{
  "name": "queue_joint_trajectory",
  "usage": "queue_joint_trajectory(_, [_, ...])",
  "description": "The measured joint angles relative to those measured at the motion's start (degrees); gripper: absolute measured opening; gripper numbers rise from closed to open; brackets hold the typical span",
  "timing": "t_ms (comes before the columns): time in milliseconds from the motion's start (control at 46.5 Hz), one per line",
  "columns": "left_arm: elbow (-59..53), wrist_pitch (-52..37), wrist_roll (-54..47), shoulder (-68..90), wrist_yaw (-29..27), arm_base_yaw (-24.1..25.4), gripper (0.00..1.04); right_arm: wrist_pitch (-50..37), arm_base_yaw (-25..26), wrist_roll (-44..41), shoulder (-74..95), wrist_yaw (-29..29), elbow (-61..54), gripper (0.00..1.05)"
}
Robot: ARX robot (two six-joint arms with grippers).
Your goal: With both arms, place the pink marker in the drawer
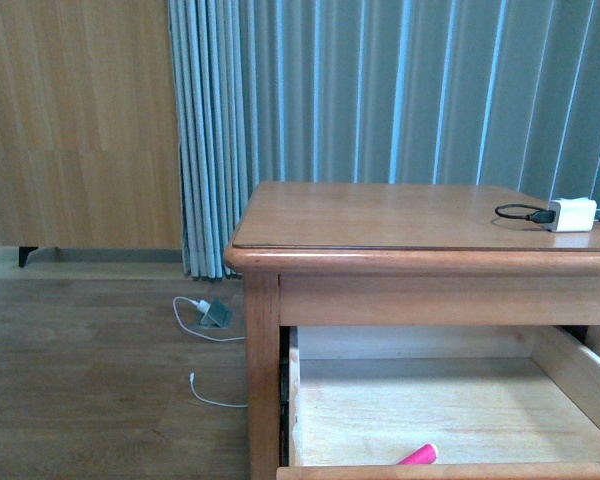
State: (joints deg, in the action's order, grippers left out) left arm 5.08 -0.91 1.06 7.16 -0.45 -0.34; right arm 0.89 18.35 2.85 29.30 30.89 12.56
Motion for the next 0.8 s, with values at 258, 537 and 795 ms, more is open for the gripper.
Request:
queue_joint_trajectory(258, [-1.81,1.25,-0.57,-4.15,0.44,0.2,0.14,0.0,0.0,0.0,0.0,0.0,0.0,0.96])
queue_joint_trajectory(537, [-3.72,1.11,-0.79,-6.88,0.39,0.2,0.04,0.0,0.0,0.0,0.0,0.02,0.0,0.96])
queue_joint_trajectory(795, [-3.74,1.11,-0.79,-6.93,0.44,0.2,0.04,0.0,0.0,0.0,0.0,0.0,-0.02,0.96])
